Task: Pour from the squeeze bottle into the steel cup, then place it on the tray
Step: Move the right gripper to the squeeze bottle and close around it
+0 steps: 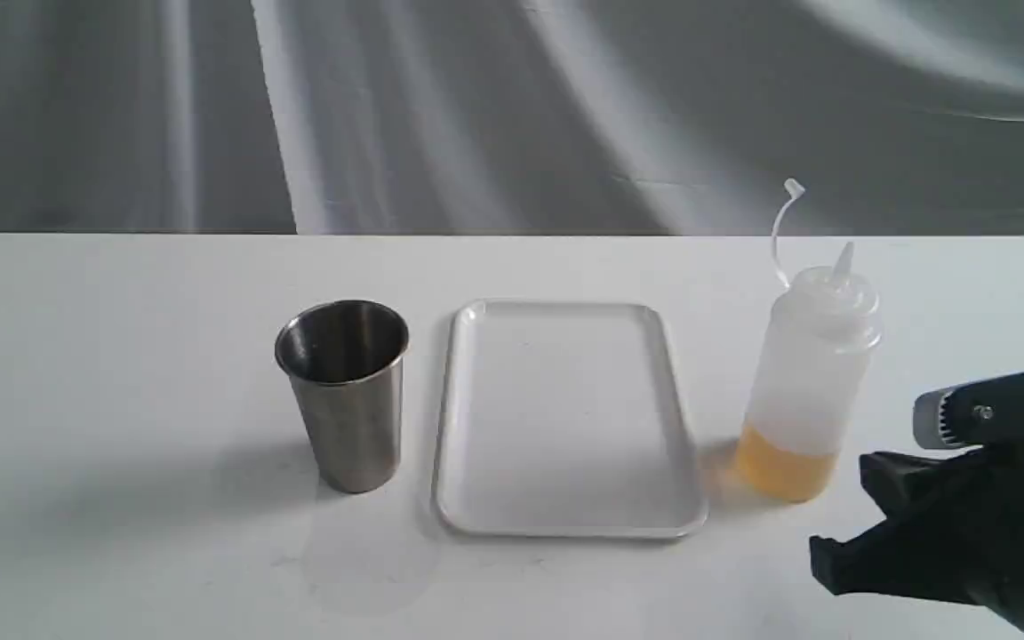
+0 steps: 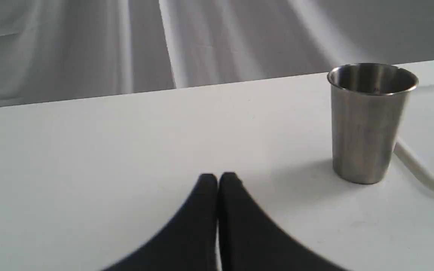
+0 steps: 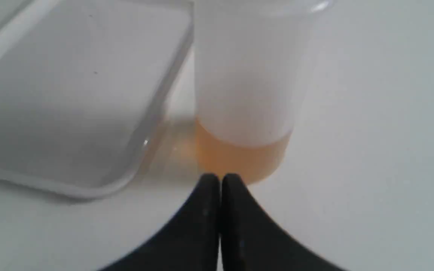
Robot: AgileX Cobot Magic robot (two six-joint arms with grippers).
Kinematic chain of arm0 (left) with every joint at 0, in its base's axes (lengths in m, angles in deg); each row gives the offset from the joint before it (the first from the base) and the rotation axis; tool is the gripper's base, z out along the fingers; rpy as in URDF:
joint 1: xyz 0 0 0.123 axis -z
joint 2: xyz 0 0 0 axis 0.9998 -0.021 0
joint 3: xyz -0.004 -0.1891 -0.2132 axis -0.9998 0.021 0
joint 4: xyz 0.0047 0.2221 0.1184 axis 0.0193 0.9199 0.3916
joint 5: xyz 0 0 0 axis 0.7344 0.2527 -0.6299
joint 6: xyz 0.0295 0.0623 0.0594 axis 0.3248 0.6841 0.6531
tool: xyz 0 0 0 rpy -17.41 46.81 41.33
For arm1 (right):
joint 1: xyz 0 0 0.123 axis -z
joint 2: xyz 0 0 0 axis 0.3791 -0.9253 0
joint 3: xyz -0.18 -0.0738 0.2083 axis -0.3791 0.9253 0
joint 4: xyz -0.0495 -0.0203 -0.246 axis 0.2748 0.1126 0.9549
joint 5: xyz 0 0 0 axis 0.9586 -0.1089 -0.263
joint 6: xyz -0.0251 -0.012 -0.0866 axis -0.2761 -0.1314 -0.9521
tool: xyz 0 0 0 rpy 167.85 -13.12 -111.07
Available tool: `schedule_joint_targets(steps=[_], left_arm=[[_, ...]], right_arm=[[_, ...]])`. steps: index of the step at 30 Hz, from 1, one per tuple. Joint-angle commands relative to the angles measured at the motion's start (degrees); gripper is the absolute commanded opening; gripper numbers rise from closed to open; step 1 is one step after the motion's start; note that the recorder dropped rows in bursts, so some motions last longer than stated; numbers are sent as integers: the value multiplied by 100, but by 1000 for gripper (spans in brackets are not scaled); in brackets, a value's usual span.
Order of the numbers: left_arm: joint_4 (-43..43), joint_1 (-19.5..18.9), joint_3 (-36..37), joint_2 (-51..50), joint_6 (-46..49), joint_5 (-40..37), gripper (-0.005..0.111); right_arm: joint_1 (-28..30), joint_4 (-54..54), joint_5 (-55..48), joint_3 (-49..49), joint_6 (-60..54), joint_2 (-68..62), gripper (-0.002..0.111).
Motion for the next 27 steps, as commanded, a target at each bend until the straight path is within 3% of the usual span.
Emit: schedule_joint_targets(steps=[1, 12, 15, 18, 25, 27], left_arm=[[-4, 33, 25, 15, -30, 39, 0], [-4, 33, 25, 15, -17, 39, 0], [-4, 33, 25, 15, -17, 39, 0], [-4, 33, 25, 15, -32, 39, 0], [-4, 33, 25, 15, -32, 39, 0], [-4, 33, 25, 15, -32, 39, 0]], right_arm=[[16, -317, 400, 28, -73, -461, 0], [16, -398, 661, 28, -63, -656, 1], [16, -398, 661, 28, -34, -656, 5], [16, -398, 599, 28, 105, -656, 21], [16, -398, 528, 28, 287, -656, 84], [16, -398, 528, 28, 287, -656, 94]])
